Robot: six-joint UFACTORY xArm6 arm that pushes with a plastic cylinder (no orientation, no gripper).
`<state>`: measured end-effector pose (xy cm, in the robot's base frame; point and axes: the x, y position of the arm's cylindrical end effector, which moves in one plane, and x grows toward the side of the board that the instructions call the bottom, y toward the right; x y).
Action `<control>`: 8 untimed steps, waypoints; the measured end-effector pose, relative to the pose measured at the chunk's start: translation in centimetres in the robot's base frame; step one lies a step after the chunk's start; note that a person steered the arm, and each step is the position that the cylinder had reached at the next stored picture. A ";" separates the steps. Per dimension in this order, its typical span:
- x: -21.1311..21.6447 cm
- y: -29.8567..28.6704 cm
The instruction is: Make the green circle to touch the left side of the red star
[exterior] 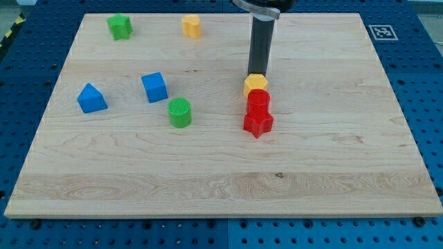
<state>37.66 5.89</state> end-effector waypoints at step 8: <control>8.6 -16.7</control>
<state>46.31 -10.83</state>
